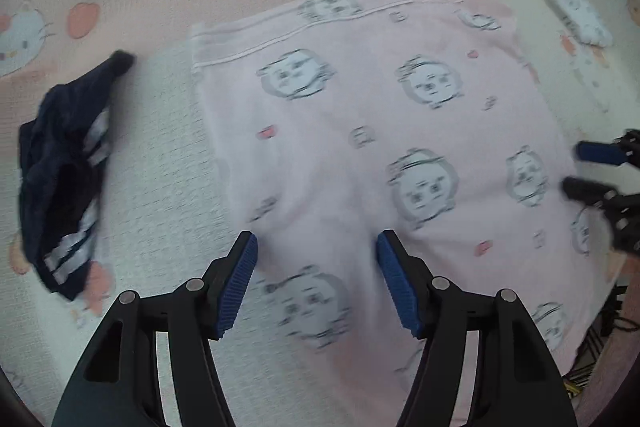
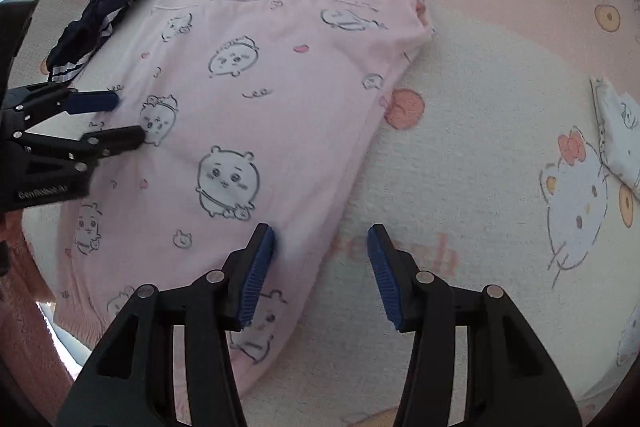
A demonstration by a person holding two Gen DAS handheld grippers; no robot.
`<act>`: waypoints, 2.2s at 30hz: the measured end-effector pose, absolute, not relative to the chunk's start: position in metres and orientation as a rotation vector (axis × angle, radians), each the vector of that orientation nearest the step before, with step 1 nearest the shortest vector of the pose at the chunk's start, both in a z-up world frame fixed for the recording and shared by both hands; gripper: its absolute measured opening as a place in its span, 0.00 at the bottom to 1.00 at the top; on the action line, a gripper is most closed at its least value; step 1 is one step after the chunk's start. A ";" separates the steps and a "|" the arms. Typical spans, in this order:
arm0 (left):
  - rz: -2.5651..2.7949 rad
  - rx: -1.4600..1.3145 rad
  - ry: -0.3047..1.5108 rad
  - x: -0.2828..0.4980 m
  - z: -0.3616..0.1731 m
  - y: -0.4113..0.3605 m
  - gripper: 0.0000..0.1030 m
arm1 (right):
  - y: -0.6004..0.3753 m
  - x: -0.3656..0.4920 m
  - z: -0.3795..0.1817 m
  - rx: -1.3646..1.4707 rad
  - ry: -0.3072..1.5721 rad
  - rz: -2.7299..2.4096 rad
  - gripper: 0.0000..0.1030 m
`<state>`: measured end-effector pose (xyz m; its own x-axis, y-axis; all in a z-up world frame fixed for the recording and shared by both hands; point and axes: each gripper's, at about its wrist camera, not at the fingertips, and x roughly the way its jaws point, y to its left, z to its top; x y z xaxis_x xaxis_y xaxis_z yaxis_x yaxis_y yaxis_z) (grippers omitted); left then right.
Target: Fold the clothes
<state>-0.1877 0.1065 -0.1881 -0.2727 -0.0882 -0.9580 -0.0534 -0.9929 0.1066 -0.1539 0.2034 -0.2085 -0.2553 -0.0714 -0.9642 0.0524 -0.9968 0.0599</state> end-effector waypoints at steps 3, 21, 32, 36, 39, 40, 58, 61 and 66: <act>-2.575 1.828 0.003 -0.185 -0.173 0.095 0.63 | 0.222 -0.153 -0.193 1.861 -0.118 -2.482 0.48; -2.610 1.945 0.117 -0.147 -0.159 0.139 0.63 | 0.224 -0.096 -0.168 1.784 -0.680 -2.270 0.50; -2.525 2.015 0.166 -0.134 -0.179 0.158 0.63 | 0.174 -0.087 -0.173 1.835 -0.421 -2.370 0.50; -2.580 1.984 0.114 -0.141 -0.178 0.161 0.63 | 0.186 -0.096 -0.170 1.848 -0.366 -2.448 0.49; -2.522 2.038 0.000 -0.146 -0.190 0.165 0.63 | 0.179 -0.105 -0.171 1.847 -0.181 -2.547 0.50; -2.472 2.053 -0.076 -0.145 -0.196 0.164 0.63 | 0.175 -0.108 -0.177 1.859 -0.126 -2.533 0.50; -2.471 2.027 -0.243 -0.135 -0.193 0.158 0.65 | 0.152 -0.120 -0.181 1.855 0.209 -2.555 0.42; -2.428 2.048 -0.198 -0.124 -0.188 0.137 0.67 | 0.167 -0.106 -0.193 1.906 0.145 -2.506 0.42; -2.425 1.950 0.480 -0.097 -0.163 0.094 0.67 | 0.193 -0.081 -0.181 1.949 -0.126 -2.472 0.42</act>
<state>-0.0971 0.0937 -0.1635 -0.2330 0.1942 -0.9529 0.1831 -0.9536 -0.2391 -0.0808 0.1925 -0.1812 -0.2345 -0.0423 -0.9712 -0.0566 -0.9968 0.0571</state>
